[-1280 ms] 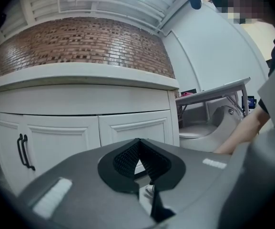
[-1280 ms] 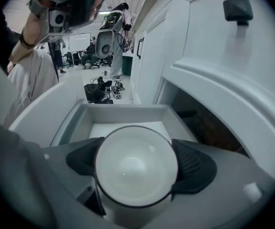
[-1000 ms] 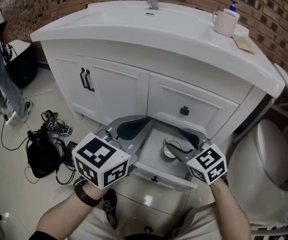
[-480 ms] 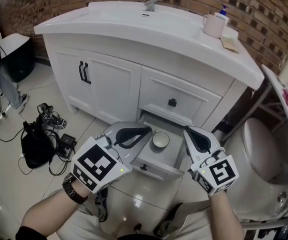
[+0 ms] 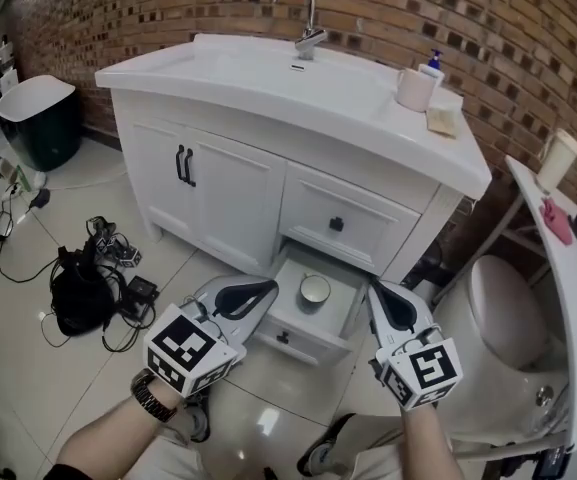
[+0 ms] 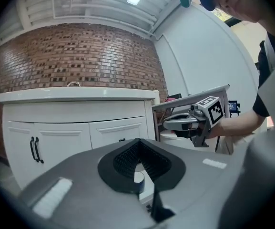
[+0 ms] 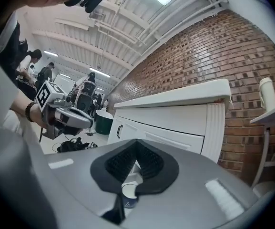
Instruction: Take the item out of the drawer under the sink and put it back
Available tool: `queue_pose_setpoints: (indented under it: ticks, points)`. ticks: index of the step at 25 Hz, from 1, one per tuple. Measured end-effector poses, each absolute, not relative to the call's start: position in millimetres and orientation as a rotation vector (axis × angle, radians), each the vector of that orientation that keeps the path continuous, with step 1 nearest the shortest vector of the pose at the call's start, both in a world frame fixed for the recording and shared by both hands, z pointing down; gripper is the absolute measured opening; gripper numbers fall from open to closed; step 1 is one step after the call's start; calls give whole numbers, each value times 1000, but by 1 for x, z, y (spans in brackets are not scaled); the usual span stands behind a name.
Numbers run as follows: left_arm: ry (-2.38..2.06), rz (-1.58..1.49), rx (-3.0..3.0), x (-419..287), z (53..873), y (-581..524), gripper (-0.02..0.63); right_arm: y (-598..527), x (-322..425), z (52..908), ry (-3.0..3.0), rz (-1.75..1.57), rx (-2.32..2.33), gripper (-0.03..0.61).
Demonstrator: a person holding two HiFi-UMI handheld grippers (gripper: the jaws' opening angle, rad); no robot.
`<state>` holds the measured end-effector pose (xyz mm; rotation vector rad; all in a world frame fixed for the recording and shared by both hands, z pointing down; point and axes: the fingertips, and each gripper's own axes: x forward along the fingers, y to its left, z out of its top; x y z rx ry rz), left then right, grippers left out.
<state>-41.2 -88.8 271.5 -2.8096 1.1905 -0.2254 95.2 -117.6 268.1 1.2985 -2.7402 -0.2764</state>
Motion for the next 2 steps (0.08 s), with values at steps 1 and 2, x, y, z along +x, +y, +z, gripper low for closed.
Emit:
queue_pose_setpoints:
  ticks: [1, 2]
  points:
    - [1191, -223, -2829, -40, 274, -82, 20, -110, 95, 268, -2744, -267, 1301, 2]
    - [1189, -224, -2848, -38, 277, -76, 20, -103, 94, 268, -2749, -256, 1302, 2]
